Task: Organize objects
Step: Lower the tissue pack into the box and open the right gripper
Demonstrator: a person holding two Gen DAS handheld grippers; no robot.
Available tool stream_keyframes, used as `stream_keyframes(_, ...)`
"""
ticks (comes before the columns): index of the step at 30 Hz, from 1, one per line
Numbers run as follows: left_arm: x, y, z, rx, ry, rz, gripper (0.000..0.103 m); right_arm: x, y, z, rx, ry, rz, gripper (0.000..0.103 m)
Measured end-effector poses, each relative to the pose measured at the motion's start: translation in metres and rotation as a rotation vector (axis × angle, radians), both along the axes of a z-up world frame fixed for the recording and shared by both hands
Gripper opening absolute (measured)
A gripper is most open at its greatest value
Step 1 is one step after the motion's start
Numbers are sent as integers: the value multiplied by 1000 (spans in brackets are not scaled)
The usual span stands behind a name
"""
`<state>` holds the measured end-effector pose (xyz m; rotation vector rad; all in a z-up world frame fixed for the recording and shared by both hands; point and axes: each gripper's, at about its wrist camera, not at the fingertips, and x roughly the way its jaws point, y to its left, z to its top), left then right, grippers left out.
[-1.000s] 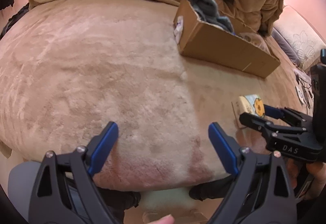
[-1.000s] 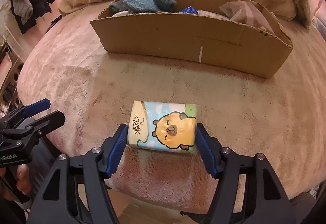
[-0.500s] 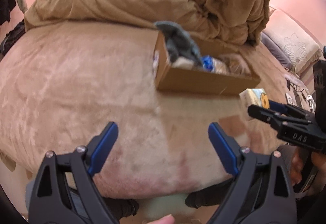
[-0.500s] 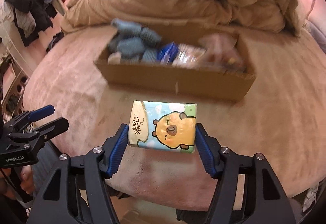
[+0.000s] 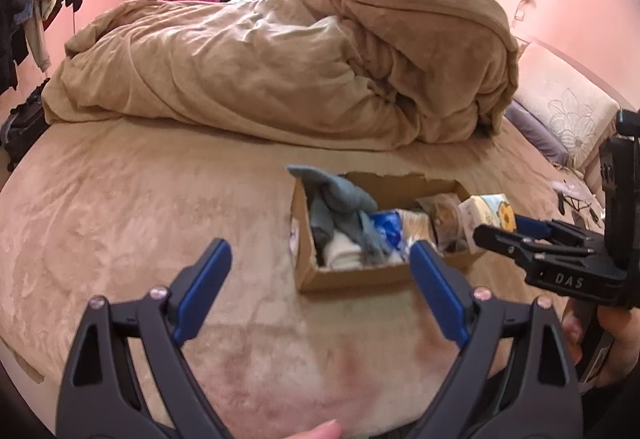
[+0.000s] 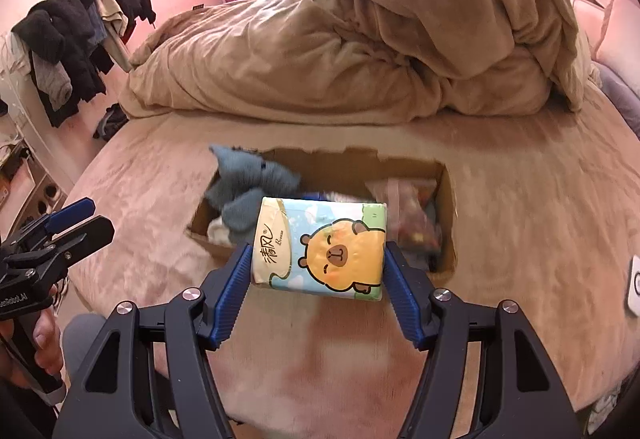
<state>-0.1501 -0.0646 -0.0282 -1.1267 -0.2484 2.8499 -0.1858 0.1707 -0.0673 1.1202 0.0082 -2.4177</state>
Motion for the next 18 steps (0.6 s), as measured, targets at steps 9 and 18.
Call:
stream_keyframes(9,-52,-5,-35,-11,-39,12,92,-45,-20,-19,1,-28,18,68)
stream_keyframes(18,-86,-8,-58,5,-56,9,92,-77,-36,-41,-18,-52,20,68)
